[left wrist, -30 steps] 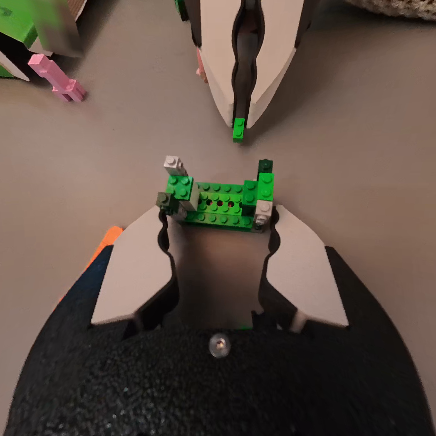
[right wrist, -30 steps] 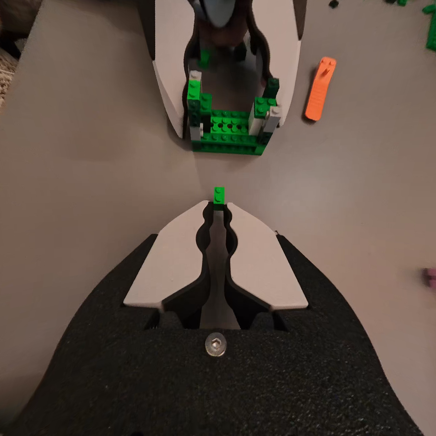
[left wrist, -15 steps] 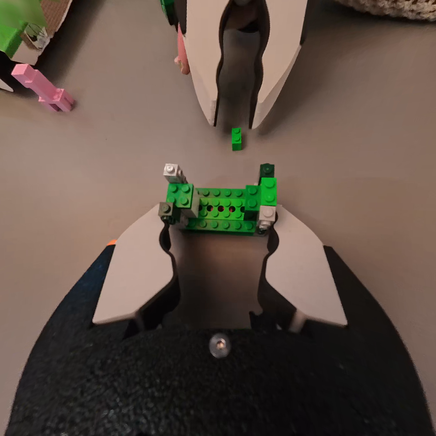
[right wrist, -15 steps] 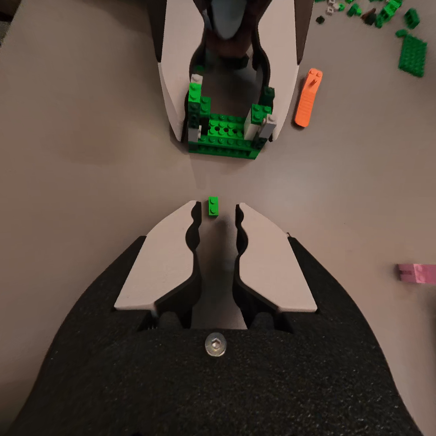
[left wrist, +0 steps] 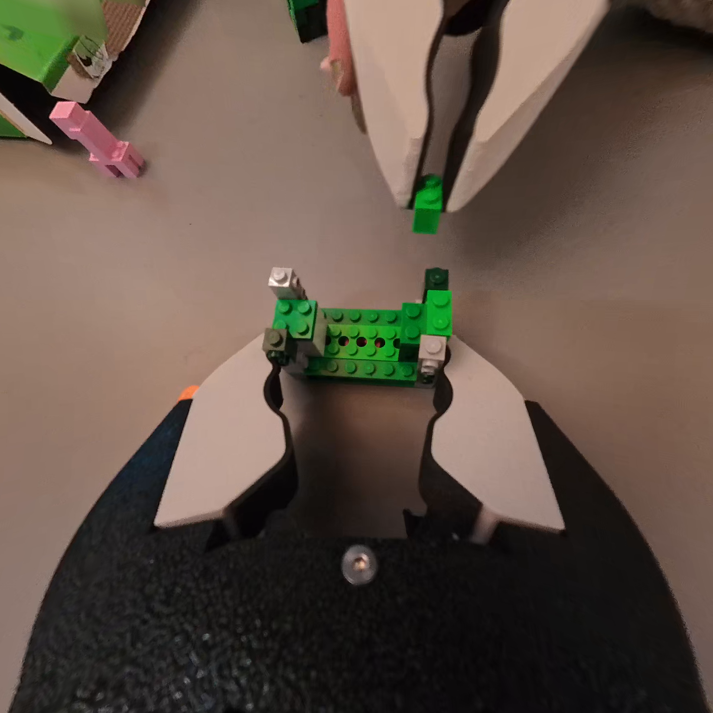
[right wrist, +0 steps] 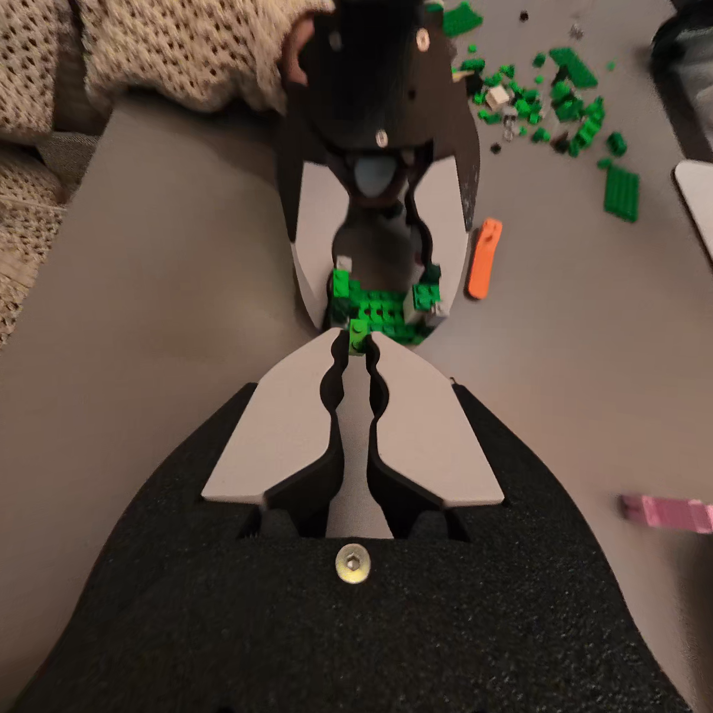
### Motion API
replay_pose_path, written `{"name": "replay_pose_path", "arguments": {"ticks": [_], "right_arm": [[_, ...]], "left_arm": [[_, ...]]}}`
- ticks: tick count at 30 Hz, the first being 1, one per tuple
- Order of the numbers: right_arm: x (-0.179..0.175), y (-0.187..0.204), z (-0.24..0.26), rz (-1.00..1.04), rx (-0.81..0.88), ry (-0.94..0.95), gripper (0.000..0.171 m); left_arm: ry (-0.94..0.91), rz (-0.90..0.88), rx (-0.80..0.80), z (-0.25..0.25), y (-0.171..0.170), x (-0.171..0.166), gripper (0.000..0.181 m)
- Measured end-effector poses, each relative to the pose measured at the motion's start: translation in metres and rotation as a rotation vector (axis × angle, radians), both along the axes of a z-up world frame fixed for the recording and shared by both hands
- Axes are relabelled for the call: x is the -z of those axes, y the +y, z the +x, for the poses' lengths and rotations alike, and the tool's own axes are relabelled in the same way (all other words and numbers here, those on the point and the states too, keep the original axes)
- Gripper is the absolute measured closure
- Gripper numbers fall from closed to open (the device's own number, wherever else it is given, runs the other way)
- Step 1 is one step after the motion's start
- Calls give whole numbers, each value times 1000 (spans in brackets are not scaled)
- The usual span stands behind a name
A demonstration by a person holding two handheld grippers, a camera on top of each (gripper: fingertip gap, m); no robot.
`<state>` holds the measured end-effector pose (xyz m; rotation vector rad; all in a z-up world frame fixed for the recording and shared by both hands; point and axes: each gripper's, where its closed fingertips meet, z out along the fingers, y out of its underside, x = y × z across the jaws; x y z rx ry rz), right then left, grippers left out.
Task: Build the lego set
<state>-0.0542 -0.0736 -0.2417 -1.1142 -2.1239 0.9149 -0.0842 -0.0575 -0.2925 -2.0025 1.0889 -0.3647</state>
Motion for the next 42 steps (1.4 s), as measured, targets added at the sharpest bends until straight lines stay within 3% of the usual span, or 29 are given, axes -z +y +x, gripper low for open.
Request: {"name": "replay_pose_path", "arguments": {"ticks": [14, 42], "right_arm": [[2, -14, -15, 99, -63, -191, 163], [4, -16, -12, 121, -66, -221, 163]], "left_arm": [[-5, -13, -27, 0, 1, 1, 104], [-8, -21, -29, 0, 0, 1, 104]]}}
